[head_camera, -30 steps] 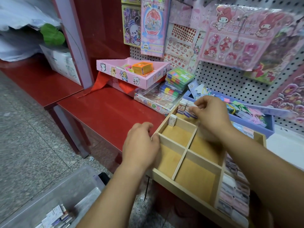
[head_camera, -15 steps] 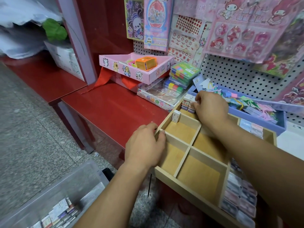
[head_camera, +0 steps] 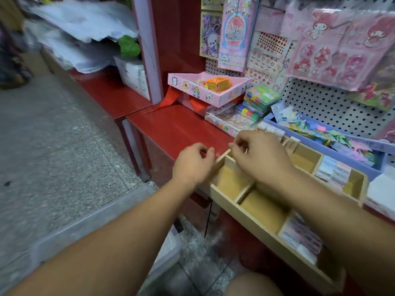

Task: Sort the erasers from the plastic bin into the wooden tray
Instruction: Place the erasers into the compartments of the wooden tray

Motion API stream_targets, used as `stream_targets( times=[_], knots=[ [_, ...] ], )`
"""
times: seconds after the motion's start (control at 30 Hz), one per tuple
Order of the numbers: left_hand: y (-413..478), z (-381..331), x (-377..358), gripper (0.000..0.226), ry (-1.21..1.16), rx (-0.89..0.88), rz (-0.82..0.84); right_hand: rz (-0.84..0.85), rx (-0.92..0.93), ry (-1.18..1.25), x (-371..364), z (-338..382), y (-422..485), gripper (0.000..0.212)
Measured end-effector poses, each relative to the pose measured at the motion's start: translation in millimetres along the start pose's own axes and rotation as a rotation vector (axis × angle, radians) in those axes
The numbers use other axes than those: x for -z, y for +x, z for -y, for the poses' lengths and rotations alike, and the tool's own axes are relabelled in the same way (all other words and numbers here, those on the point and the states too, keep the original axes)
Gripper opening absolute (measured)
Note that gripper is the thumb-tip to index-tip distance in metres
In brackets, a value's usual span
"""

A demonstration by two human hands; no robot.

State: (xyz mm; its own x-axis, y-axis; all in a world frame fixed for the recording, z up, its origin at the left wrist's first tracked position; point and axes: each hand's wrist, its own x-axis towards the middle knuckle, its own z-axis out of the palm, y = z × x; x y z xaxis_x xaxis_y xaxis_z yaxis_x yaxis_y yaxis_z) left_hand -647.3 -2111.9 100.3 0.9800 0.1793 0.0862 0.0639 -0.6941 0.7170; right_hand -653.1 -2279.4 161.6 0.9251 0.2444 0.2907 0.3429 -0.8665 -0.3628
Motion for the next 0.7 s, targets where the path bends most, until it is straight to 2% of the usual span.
stream_targets(
  times=[0.17,0.3,0.4,0.5,0.6,0.7],
  knots=[
    [-40.7,85.3,53.8,0.025,-0.112,0.123,-0.171,0.250,0.239,0.043,-31.9,72.8,-25.4,0.019],
    [-100.7,194.1,80.1,0.019,-0.146,0.452,-0.283,0.509,0.318,-0.022,-103.4,121.5,-31.6,0.018],
    [-141.6,272.7,84.8,0.024,-0.187,0.674,-0.310,0.678,0.288,-0.118,-176.9,134.7,-19.7,0.014],
    [-170.0,340.2,72.6,0.034,-0.294,0.869,-0.410,0.762,0.235,-0.181,-249.5,130.6,-2.9,0.012],
    [-181.7,388.1,49.2,0.054,-0.408,1.026,-0.568,0.791,0.165,-0.273,-302.4,121.9,6.9,0.037],
    [-172.7,415.5,23.8,0.082,-0.484,1.158,-0.661,0.750,0.071,-0.288,-335.4,112.4,8.8,0.047]
  ],
)
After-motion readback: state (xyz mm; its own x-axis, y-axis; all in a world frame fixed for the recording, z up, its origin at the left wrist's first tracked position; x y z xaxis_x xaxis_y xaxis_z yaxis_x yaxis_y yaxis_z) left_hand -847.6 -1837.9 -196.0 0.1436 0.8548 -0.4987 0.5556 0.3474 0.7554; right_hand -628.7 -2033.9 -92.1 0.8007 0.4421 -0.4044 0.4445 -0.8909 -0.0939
